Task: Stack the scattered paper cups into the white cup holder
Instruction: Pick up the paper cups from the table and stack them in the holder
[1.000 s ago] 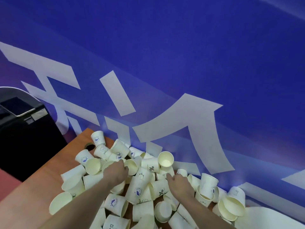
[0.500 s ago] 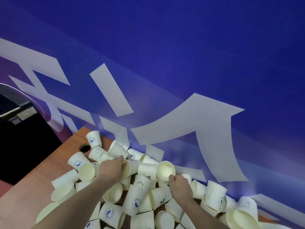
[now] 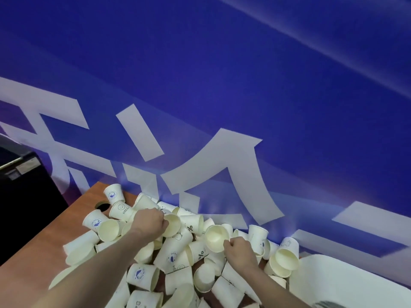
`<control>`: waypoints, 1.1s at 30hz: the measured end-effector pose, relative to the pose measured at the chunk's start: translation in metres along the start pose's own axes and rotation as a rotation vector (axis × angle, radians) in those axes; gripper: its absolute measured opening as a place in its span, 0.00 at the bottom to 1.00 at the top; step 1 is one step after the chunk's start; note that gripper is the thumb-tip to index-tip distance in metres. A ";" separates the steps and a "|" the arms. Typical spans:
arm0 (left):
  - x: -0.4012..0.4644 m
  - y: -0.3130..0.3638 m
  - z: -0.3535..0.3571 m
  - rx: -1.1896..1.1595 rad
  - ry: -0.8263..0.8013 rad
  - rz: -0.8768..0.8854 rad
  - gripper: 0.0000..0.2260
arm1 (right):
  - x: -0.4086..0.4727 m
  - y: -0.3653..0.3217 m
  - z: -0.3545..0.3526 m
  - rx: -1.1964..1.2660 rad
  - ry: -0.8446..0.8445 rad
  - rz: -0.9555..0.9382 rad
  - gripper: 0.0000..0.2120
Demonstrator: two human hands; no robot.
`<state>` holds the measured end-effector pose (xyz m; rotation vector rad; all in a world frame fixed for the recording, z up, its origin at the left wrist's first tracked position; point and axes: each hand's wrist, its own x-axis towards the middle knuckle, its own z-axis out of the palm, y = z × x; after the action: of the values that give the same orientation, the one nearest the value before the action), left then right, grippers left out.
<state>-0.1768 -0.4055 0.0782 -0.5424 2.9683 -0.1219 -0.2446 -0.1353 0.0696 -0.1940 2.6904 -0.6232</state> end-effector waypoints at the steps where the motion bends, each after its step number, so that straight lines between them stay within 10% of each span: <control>1: -0.006 0.004 -0.006 -0.054 0.009 -0.028 0.13 | -0.009 0.004 -0.003 0.018 0.007 0.005 0.17; 33: -0.149 0.318 -0.077 -0.738 -0.401 0.391 0.16 | -0.196 0.267 -0.131 0.405 0.216 0.240 0.15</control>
<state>-0.1594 -0.0518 0.1383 -0.0131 2.5719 1.0104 -0.1273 0.1968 0.1231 0.3143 2.6539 -1.1422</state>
